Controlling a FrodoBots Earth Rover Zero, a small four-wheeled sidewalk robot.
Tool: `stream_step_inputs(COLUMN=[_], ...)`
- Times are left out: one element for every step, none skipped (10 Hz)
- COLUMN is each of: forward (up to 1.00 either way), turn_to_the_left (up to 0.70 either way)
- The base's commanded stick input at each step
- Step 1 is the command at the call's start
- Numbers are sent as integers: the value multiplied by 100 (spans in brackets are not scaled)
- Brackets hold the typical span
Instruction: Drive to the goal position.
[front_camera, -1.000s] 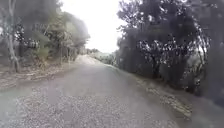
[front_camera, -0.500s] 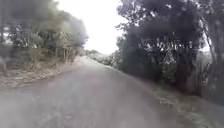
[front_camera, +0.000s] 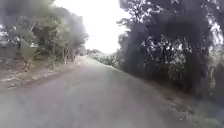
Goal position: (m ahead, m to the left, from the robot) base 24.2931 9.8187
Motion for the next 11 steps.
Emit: stream_step_inputs(forward=[100,100,100,100,100,100,100,100,100,100,100], turn_to_the_left=[0,0,0,0,0,0,0,7,26,10,0])
